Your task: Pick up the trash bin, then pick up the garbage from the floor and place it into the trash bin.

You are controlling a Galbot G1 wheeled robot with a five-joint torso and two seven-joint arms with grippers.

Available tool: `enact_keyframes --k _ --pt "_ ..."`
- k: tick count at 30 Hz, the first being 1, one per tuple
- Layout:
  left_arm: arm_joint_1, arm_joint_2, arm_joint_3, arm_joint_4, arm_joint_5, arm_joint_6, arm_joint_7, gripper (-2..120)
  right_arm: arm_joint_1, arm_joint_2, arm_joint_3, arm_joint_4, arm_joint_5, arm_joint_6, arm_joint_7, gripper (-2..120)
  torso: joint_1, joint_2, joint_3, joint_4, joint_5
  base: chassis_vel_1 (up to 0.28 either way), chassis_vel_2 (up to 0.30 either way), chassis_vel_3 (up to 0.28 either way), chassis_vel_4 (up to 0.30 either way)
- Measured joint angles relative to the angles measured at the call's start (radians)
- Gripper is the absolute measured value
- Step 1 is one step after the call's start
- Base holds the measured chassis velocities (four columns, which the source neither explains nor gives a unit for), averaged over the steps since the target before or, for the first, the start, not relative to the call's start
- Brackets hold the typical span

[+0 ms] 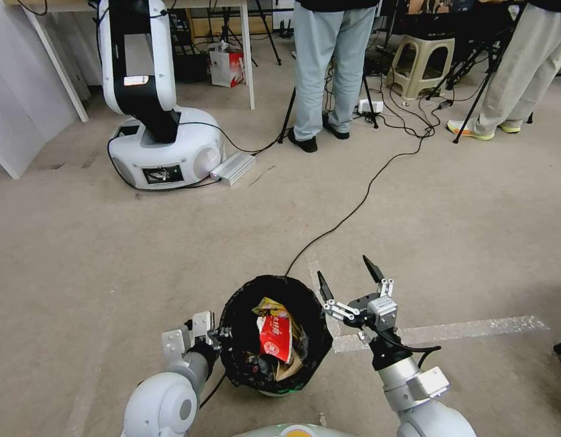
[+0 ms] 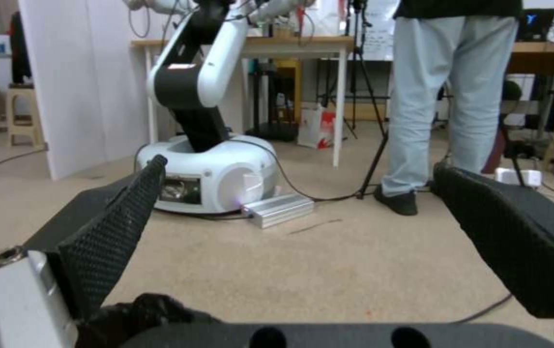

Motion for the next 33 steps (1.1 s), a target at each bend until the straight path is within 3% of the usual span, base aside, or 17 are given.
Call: enact_keyframes --k 5,7,11,19,21,23,25,33 --pt "-0.01 -0.009 -0.013 0.015 0.002 -0.007 0.001 20 0.003 -0.009 -0.009 -0.002 0.0 0.002 -0.006 100 0.0 0.0 0.0 0.0 0.0001 0.0 0.0 0.0 0.0" --pt "-0.012 -0.01 -0.014 0.016 0.002 -0.008 0.001 21 0.003 -0.01 -0.009 -0.002 0.0 0.002 -0.006 100 0.0 0.0 0.0 0.0001 0.0 0.0 0.0 0.0 0.0" --pt "-0.022 -0.017 -0.016 0.03 0.001 -0.016 -0.002 43 0.0 -0.016 0.004 0.003 0.003 0.01 -0.014 100 0.0 0.0 0.0 0.0 0.0002 0.0 0.0 0.0 0.0" --pt "-0.042 -0.029 -0.017 0.052 -0.002 -0.033 -0.005 68 -0.017 -0.016 0.01 0.012 -0.001 0.021 -0.028 100 0.0 0.0 0.0 -0.0001 -0.0001 0.0 0.0 0.0 0.0" --pt "-0.039 -0.026 -0.017 0.022 -0.014 -0.031 -0.009 80 -0.023 -0.016 0.012 0.012 -0.006 0.026 -0.034 100 0.0 0.0 0.0 -0.0003 -0.0012 0.0 0.0 0.0 0.0" --pt "-0.038 -0.025 -0.017 0.009 -0.017 -0.031 -0.01 83 -0.024 -0.016 0.012 0.012 -0.007 0.026 -0.035 100 0.0 0.0 0.0 -0.0004 -0.001 0.0 0.0 0.0 0.0" --pt "-0.033 -0.024 -0.017 -0.033 -0.021 -0.03 -0.012 96 -0.027 -0.013 0.008 0.012 -0.015 0.029 -0.04 100 0.0 0.0 0.0 -0.0004 -0.0009 0.0 0.0 0.0 0.0" --pt "0.015 -0.02 -0.035 -0.153 -0.018 -0.023 -0.033 100 -0.031 -0.005 -0.009 0.0 -0.031 0.037 -0.046 100 0.0 0.0 0.0 -0.0002 -0.0002 0.0 0.0 0.0 0.0"
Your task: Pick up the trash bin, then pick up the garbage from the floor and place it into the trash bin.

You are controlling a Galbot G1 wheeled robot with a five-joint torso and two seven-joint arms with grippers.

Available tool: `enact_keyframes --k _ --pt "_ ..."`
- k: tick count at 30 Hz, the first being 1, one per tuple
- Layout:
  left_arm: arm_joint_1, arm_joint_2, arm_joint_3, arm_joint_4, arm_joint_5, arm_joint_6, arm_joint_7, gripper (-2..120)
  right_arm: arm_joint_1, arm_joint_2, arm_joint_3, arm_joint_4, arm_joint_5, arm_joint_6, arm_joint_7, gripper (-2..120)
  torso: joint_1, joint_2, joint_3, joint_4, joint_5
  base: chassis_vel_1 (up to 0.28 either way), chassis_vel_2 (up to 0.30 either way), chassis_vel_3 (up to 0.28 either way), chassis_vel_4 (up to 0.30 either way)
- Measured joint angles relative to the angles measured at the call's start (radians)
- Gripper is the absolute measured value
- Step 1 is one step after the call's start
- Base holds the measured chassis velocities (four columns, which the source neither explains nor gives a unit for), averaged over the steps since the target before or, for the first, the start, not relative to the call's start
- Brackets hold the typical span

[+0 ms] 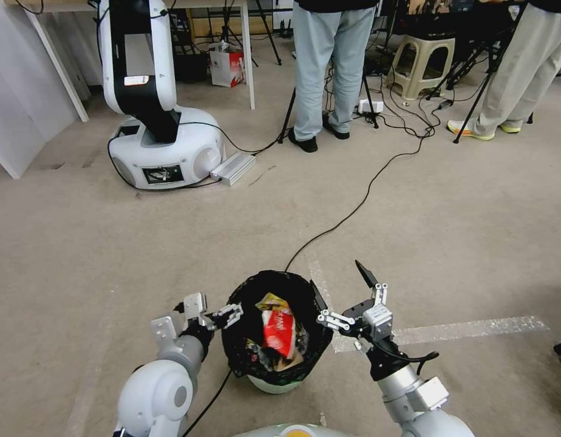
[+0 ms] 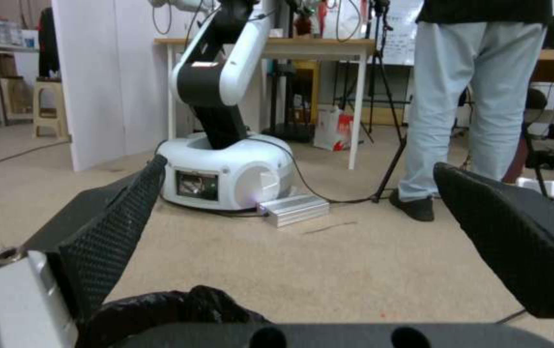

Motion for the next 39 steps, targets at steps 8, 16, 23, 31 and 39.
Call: enact_keyframes --k 8,16,23,31,39 --pt "0.133 0.003 0.009 -0.115 0.231 -0.133 0.016 100 0.006 0.02 0.02 -0.003 -0.01 0.009 0.022 100 0.0 0.0 0.0 -0.0001 -0.0001 0.0 0.0 0.0 0.0" --pt "0.223 -0.002 -0.006 -0.04 0.538 -0.572 0.121 100 0.028 0.047 0.024 0.017 -0.01 -0.002 0.124 100 0.0 0.0 0.0 0.0003 0.0001 0.0 0.0 0.0 0.0" --pt "0.262 -0.017 -0.015 0.046 0.597 -0.81 0.139 100 0.028 0.079 0.036 0.01 -0.029 0.009 0.175 100 0.0 0.0 0.0 0.0001 0.0001 0.0 0.0 0.0 0.0" --pt "0.244 -0.023 -0.015 0.072 0.635 -0.869 0.136 100 0.018 0.092 0.044 -0.002 -0.052 0.02 0.186 100 0.0 0.0 0.0 0.0 0.0 0.0 0.0 0.0 0.0" --pt "0.242 -0.023 -0.015 0.072 0.632 -0.864 0.134 100 0.018 0.092 0.044 -0.003 -0.052 0.02 0.186 100 0.0 0.0 0.0 0.0 0.0 0.0 0.0 0.0 0.0"
